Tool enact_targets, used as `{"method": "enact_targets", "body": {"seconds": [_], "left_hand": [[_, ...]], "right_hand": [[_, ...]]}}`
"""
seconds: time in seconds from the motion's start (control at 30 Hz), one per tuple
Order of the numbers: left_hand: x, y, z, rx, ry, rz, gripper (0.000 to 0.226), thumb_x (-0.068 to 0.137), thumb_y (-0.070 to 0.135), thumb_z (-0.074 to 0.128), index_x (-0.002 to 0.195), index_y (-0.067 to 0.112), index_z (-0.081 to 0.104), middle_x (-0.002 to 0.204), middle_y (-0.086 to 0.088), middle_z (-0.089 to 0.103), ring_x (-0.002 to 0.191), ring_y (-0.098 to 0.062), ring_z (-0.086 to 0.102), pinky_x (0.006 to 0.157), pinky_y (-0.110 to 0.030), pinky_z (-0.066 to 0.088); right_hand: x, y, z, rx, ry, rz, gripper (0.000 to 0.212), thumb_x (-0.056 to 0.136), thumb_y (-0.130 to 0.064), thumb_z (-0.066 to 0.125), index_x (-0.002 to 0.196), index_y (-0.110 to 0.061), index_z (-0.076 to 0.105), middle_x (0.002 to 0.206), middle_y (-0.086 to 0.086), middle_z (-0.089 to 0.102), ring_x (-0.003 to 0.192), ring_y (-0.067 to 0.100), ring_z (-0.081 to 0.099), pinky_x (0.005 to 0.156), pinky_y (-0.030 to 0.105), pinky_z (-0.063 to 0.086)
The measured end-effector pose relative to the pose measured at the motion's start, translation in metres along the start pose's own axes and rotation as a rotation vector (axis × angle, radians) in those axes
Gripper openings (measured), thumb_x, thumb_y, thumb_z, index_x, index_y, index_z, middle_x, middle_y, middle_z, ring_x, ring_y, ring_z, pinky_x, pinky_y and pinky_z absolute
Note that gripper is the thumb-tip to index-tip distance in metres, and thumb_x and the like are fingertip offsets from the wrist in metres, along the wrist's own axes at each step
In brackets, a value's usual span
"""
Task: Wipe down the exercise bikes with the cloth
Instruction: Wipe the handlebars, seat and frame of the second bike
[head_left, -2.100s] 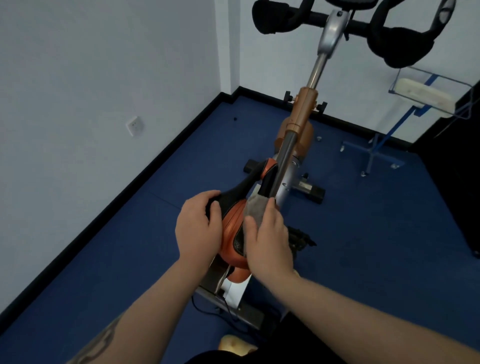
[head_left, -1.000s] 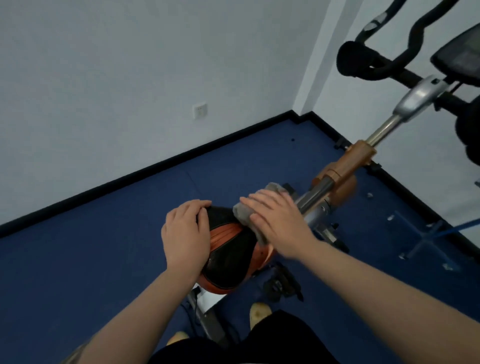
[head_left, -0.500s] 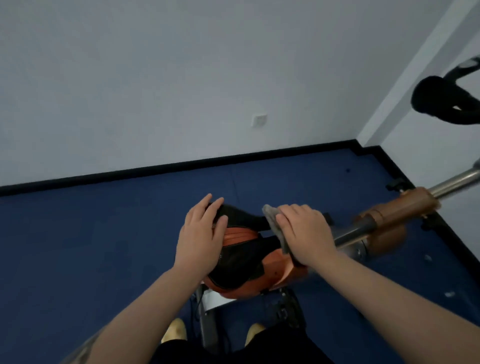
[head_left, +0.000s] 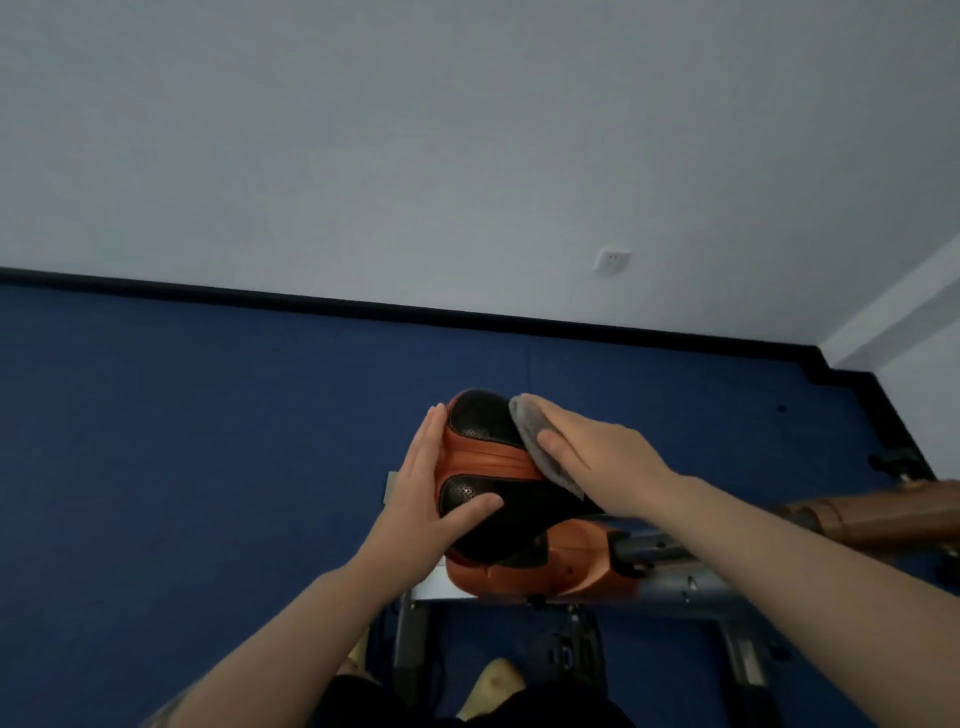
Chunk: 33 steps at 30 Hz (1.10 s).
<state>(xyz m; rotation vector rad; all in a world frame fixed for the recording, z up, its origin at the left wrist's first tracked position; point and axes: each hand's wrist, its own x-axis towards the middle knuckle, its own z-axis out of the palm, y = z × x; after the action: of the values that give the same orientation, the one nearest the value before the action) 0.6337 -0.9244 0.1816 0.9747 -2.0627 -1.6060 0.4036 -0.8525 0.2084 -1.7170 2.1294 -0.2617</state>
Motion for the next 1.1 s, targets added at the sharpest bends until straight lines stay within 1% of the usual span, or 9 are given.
{"method": "enact_targets", "body": {"seconds": [0.17, 0.23, 0.33, 0.43, 0.53, 0.67, 0.73, 0.9, 1.1], "left_hand": [[0.002, -0.003, -0.001, -0.093, -0.025, -0.021, 0.103, 0.074, 0.045, 0.076, 0.147, 0.052, 0.003, 0.160, 0.014, 0.013, 0.143, -0.006, 0.028, 0.114, -0.032, 0.037], [0.001, -0.005, -0.001, -0.130, -0.042, -0.054, 0.113, 0.071, 0.043, 0.079, 0.152, 0.043, 0.000, 0.158, 0.013, 0.018, 0.138, 0.001, 0.035, 0.106, -0.019, 0.041], [0.004, -0.006, -0.001, -0.162, -0.082, -0.165, 0.131, 0.062, 0.045, 0.083, 0.155, 0.035, -0.008, 0.144, 0.017, 0.035, 0.117, 0.015, 0.049, 0.088, -0.009, 0.047], [0.008, -0.004, -0.003, -0.179, -0.097, -0.214, 0.136, 0.055, 0.043, 0.087, 0.156, 0.034, -0.004, 0.130, 0.019, 0.044, 0.105, 0.013, 0.057, 0.075, -0.004, 0.048], [0.010, -0.005, -0.005, -0.193, -0.101, -0.207, 0.118, 0.056, 0.033, 0.091, 0.151, 0.028, 0.021, 0.126, 0.009, 0.057, 0.103, 0.003, 0.064, 0.074, -0.010, 0.051], [0.009, -0.007, -0.003, -0.143, -0.054, -0.268, 0.092, 0.059, 0.029, 0.095, 0.135, 0.021, 0.043, 0.113, 0.004, 0.068, 0.097, -0.002, 0.068, 0.076, -0.017, 0.055], [0.010, -0.008, -0.002, -0.158, -0.047, -0.281, 0.089, 0.059, 0.029, 0.095, 0.132, 0.020, 0.045, 0.115, 0.003, 0.068, 0.099, -0.006, 0.068, 0.082, -0.021, 0.056], [0.011, -0.008, -0.001, -0.215, -0.045, -0.270, 0.095, 0.049, 0.037, 0.095, 0.128, 0.021, 0.046, 0.113, 0.000, 0.069, 0.099, -0.009, 0.070, 0.084, -0.026, 0.057], [0.009, -0.012, 0.003, -0.216, -0.034, -0.252, 0.092, 0.045, 0.046, 0.091, 0.125, 0.021, 0.052, 0.109, 0.003, 0.072, 0.099, -0.007, 0.069, 0.087, -0.026, 0.056]], "right_hand": [[0.050, -0.051, 0.011, -0.037, 0.063, 0.134, 0.042, 0.104, -0.038, 0.026, 0.142, -0.028, 0.040, 0.140, 0.002, 0.052, 0.121, 0.028, 0.053, 0.095, 0.040, 0.044], [0.041, -0.066, 0.023, -0.052, 0.219, -0.067, 0.047, 0.102, -0.044, 0.023, 0.146, -0.033, 0.037, 0.149, -0.003, 0.043, 0.134, 0.021, 0.042, 0.106, 0.040, 0.036], [0.030, -0.038, 0.013, -0.007, 0.123, -0.339, 0.049, 0.102, -0.046, 0.029, 0.150, -0.039, 0.028, 0.157, -0.009, 0.030, 0.143, 0.014, 0.027, 0.114, 0.034, 0.025], [0.052, -0.019, 0.005, 0.265, -0.083, -0.037, 0.044, 0.104, -0.048, 0.028, 0.147, -0.040, 0.034, 0.151, -0.006, 0.041, 0.137, 0.017, 0.039, 0.111, 0.037, 0.033], [0.077, -0.047, 0.011, 0.257, -0.038, 0.160, 0.045, 0.102, -0.053, 0.023, 0.137, -0.039, 0.047, 0.139, -0.004, 0.055, 0.128, 0.022, 0.050, 0.103, 0.042, 0.040], [0.054, -0.050, 0.017, 0.056, 0.138, -0.275, 0.049, 0.095, -0.058, 0.032, 0.138, -0.040, 0.048, 0.148, -0.013, 0.044, 0.137, 0.014, 0.038, 0.103, 0.037, 0.035], [0.042, -0.032, 0.012, 0.110, 0.071, -0.386, 0.048, 0.096, -0.056, 0.038, 0.142, -0.042, 0.041, 0.152, -0.015, 0.035, 0.140, 0.011, 0.032, 0.108, 0.033, 0.030], [0.080, -0.052, 0.007, 0.233, -0.039, 0.057, 0.041, 0.099, -0.057, 0.032, 0.134, -0.043, 0.049, 0.132, -0.010, 0.059, 0.124, 0.017, 0.053, 0.098, 0.040, 0.044], [0.047, -0.053, 0.010, -0.119, 0.056, -0.502, 0.043, 0.096, -0.054, 0.040, 0.138, -0.048, 0.046, 0.155, -0.012, 0.033, 0.145, 0.013, 0.023, 0.113, 0.036, 0.019]]}}
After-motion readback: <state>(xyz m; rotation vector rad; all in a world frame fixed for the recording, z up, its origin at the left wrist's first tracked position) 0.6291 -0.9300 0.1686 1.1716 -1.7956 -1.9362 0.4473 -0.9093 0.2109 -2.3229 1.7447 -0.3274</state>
